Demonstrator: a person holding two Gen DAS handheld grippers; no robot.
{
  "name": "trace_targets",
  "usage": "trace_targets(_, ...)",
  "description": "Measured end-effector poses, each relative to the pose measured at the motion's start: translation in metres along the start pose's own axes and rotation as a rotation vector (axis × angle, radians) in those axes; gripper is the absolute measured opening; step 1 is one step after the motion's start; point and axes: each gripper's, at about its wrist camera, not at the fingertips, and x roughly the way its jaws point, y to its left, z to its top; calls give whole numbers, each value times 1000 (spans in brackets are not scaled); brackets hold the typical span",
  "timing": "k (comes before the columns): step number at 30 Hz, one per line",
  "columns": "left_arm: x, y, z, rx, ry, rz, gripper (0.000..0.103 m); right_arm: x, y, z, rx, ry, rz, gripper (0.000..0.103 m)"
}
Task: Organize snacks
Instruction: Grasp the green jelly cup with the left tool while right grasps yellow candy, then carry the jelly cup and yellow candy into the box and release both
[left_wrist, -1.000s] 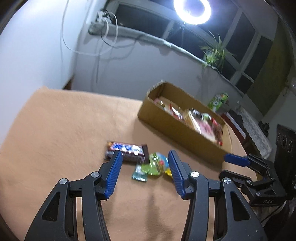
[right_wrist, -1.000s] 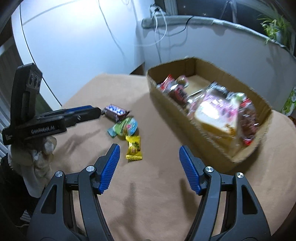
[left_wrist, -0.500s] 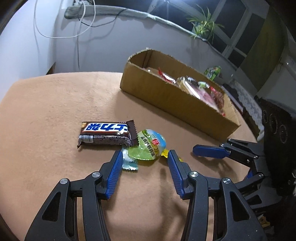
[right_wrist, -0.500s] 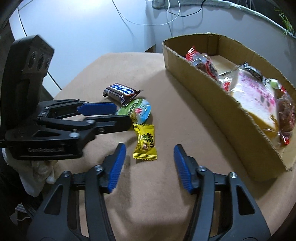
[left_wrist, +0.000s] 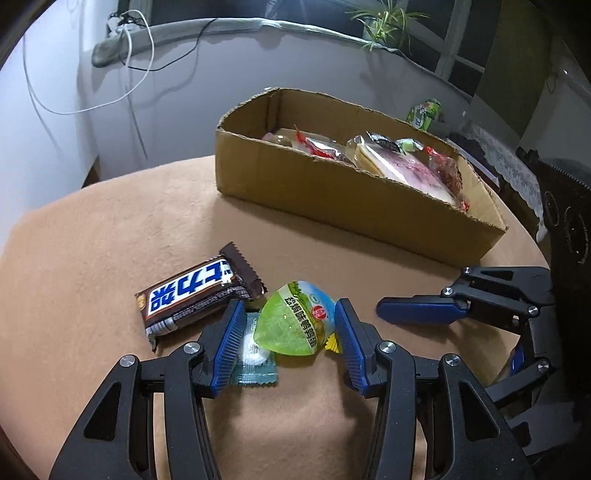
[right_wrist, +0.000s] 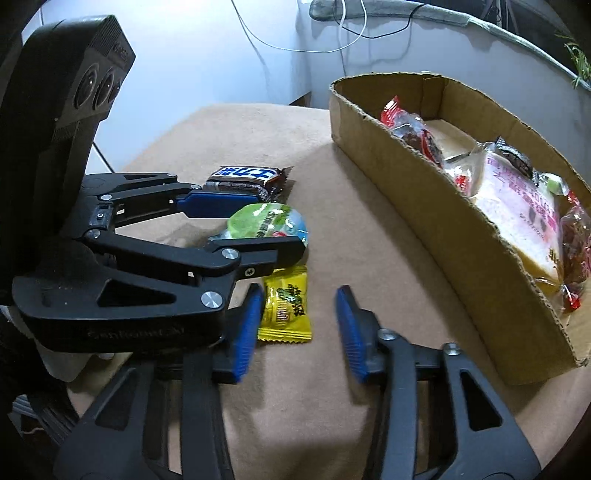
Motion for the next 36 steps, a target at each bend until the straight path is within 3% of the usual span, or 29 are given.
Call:
trace_targets(4, 2, 0, 1, 9, -1, 14, 48, 0, 0, 0, -14, 1, -26, 27)
trace_targets(9, 4, -7, 1, 49, -8, 34, 48, -2, -3, -3, -15, -1, -41, 26)
trace_targets(15, 4, -15, 1, 86, -19, 31, 26, -4, -8, -5, 15, -11, -44, 25)
trace_targets(25, -11, -6, 3, 37, -65, 14, 23, -13, -13, -9, 59, -28, -38, 25)
trace_targets(36, -41, 0, 23, -40, -162, -33, 23, -55, -9, 1, 52, -114, -33, 25)
